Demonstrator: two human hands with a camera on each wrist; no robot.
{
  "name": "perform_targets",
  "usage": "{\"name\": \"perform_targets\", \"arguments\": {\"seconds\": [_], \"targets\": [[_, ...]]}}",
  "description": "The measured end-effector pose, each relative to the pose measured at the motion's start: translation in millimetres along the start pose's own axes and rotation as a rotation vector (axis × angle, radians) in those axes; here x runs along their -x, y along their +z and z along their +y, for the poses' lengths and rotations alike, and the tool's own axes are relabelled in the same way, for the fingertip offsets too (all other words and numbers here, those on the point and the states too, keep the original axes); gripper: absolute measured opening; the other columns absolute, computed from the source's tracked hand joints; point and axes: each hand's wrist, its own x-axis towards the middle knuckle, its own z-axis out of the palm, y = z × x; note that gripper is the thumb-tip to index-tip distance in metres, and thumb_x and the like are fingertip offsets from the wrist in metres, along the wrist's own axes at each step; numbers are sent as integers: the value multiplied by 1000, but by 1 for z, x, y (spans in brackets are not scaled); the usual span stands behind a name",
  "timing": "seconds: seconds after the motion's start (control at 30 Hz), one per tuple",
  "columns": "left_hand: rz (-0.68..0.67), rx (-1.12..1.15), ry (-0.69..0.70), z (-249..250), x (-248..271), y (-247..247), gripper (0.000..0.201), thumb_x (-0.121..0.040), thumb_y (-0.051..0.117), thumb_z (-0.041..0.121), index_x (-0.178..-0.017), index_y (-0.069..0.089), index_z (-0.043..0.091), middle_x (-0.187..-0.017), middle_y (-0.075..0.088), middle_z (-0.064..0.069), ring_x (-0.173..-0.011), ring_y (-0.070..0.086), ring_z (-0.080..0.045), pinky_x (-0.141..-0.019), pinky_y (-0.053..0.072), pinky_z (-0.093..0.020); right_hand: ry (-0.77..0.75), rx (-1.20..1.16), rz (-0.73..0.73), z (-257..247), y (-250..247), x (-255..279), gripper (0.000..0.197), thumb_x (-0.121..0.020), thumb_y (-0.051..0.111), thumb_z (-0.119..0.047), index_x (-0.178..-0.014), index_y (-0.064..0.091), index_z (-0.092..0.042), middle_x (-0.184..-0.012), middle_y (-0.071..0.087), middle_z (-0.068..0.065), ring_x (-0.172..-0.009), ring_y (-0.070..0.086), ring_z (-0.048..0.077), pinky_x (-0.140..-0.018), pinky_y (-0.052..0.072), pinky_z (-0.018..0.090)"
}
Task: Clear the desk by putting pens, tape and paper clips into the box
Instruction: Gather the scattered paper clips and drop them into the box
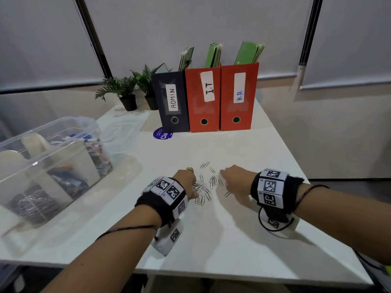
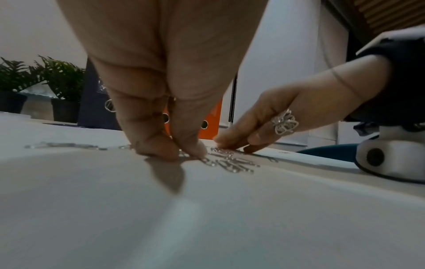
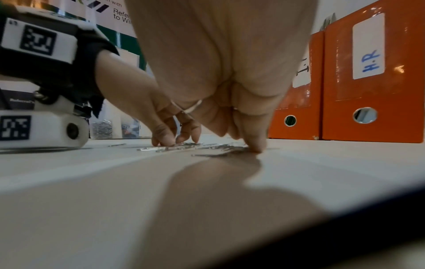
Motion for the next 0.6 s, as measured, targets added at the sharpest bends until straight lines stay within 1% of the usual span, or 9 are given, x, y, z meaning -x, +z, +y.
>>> {"name": "perform_targets", "arguments": {"seconds": [0.1, 0.13, 0.2, 0.3, 0.33, 0.4, 0.43, 0.5, 0.6], "targets": [[57, 56, -23, 1, -8, -2, 32, -88, 62, 16, -118, 57, 6, -121, 59, -9, -115, 56, -22, -93, 44, -27, -136, -36, 46, -4, 0, -3, 34, -88, 38, 2, -120, 50, -1, -116, 59, 17, -110, 53, 27, -77, 37, 29], [85, 77, -31, -1, -10, -3, 34, -86, 65, 16, -118, 56, 7, -121, 58, -9, -114, 56, -22, -93, 45, -28, -155, -58, 82, -4, -1, -5, 42, -88, 39, 3, -129, 47, -1, -121, 58, 16, -117, 50, 28, -85, 38, 31], [117, 79, -56, -7, -12, -5, 53, -78, 74, 30, -123, 52, 12, -126, 49, -6, -115, 53, -22, -96, 45, -31, -167, -97, 171, -4, -5, -8, 51, -90, 40, 3, -140, 41, -7, -135, 50, 12, -129, 42, 26, -102, 33, 28], [54, 1, -127, -13, -13, 1, 92, -58, 75, 65, -131, 44, 17, -130, 40, -4, -120, 46, -26, -99, 44, -42, -165, -130, 209, -2, -13, -20, 54, -90, 41, 5, -142, 38, -11, -145, 41, 8, -135, 35, 22, -109, 27, 25], [50, -28, -138, -13, -12, 4, 99, -53, 71, 73, -131, 43, 19, -130, 40, -4, -120, 45, -27, -98, 45, -44, -165, -132, 202, -2, -16, -25, 55, -90, 39, 6, -142, 38, -12, -146, 39, 8, -136, 34, 21, -110, 26, 25], [90, -69, -132, -11, -9, 10, 96, -52, 64, 78, -129, 44, 24, -127, 41, -1, -118, 45, -26, -95, 45, -46, -180, -133, 187, -5, -23, -33, 56, -91, 37, 7, -143, 37, -13, -149, 36, 6, -137, 33, 20, -110, 24, 24], [111, -63, -119, -10, -9, 11, 89, -56, 65, 75, -127, 45, 25, -126, 42, 0, -117, 47, -25, -94, 45, -45, -195, -125, 162, -7, -26, -36, 55, -92, 37, 6, -143, 36, -14, -150, 34, 5, -138, 33, 20, -110, 24, 24], [109, -8, -108, -7, -11, 9, 70, -66, 71, 61, -122, 49, 26, -124, 45, 0, -113, 51, -24, -94, 46, -43, -235, -93, 78, -11, -31, -39, 47, -96, 37, -2, -142, 40, -14, -149, 38, 4, -135, 37, 21, -108, 27, 27], [77, 34, -88, -2, -13, 5, 44, -77, 73, 35, -114, 54, 22, -121, 48, -4, -109, 54, -26, -92, 46, -36, -301, -41, 26, -11, -29, -36, 36, -97, 39, -9, -128, 56, -14, -131, 57, 2, -112, 51, 20, -95, 37, 28]]}}
